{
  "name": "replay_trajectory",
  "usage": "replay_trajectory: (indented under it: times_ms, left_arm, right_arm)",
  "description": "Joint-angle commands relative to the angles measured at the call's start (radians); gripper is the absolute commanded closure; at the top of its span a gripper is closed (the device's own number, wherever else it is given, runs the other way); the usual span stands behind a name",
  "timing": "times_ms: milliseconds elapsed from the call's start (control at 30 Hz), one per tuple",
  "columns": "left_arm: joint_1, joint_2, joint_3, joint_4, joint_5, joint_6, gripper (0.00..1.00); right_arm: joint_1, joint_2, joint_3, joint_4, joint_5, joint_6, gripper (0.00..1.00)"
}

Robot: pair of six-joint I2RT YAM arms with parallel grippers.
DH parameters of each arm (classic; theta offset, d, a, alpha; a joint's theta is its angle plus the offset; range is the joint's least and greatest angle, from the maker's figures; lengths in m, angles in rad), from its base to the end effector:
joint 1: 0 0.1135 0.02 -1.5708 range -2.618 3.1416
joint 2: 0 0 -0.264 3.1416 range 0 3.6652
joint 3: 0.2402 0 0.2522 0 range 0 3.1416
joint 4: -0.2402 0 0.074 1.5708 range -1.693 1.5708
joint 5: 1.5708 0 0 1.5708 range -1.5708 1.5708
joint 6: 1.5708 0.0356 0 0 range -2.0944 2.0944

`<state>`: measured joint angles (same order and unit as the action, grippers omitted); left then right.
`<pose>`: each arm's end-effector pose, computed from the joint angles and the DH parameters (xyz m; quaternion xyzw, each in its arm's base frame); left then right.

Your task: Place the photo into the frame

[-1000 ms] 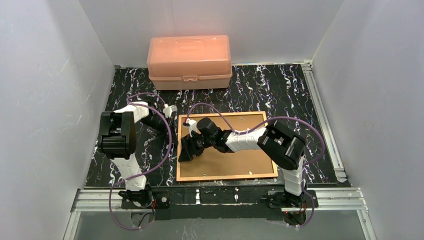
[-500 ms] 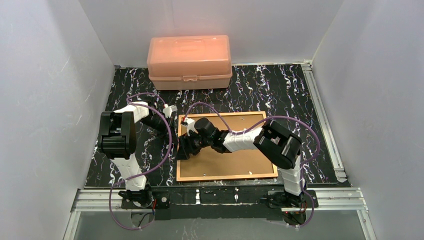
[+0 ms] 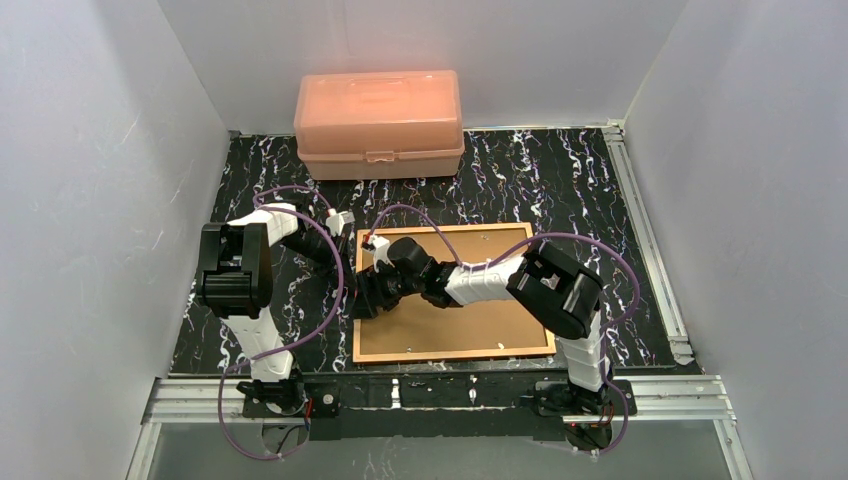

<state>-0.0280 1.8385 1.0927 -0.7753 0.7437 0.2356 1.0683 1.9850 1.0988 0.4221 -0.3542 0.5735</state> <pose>0.3147 -0.0329 0.1459 0.1314 0.9221 -0.3589 0.0607 0.1932 0.3772 0.1553 -0.2948 0.7893 0.4807 0.2429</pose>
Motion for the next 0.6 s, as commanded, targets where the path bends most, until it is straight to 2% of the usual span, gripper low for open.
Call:
replay_trajectory:
  times_ms: [0, 567]
  left_arm:
    - [0.004, -0.029, 0.008, -0.032, 0.024, 0.013, 0.94]
    - [0.005, -0.035, 0.015, -0.039, 0.036, 0.006, 0.95]
  right_arm:
    - [0.007, 0.011, 0.010, 0.016, 0.051, -0.003, 0.27]
    - [0.020, 0.001, 0.015, 0.015, 0.061, -0.004, 0.27]
